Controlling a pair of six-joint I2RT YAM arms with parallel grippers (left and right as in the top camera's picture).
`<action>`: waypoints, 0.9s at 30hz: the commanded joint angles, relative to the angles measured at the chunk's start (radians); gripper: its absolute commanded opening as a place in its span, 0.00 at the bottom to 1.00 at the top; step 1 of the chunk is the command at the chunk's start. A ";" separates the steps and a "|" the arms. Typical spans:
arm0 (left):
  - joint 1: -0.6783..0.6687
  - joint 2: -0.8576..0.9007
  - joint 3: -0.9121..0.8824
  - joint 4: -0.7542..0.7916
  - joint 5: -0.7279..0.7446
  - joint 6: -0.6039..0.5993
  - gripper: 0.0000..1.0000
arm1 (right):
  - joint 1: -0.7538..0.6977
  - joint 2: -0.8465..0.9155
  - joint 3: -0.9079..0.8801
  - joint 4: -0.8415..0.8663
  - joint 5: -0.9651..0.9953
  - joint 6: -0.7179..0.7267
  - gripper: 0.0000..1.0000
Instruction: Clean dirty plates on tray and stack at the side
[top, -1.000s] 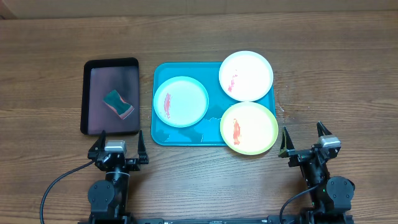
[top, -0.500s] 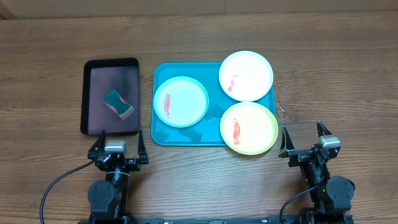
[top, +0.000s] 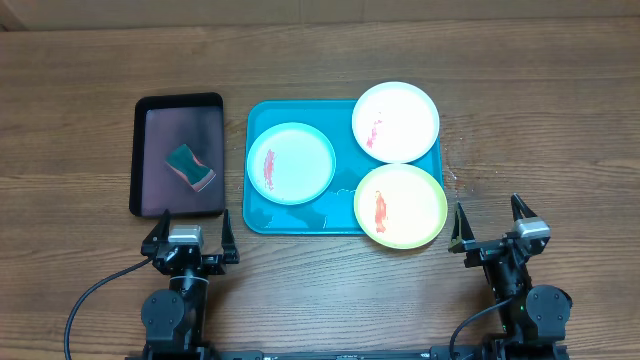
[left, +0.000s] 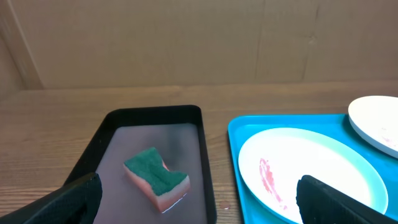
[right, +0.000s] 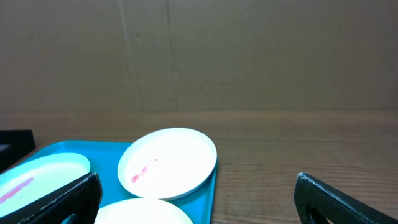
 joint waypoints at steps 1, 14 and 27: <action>0.007 -0.012 -0.005 0.002 0.011 0.019 1.00 | 0.007 -0.012 -0.006 0.008 -0.058 0.037 1.00; 0.007 -0.012 -0.005 0.006 -0.014 0.019 1.00 | 0.007 -0.011 0.084 -0.079 -0.161 0.047 1.00; 0.006 -0.012 -0.005 0.062 -0.005 -0.034 1.00 | 0.007 0.092 0.315 -0.320 -0.208 0.046 1.00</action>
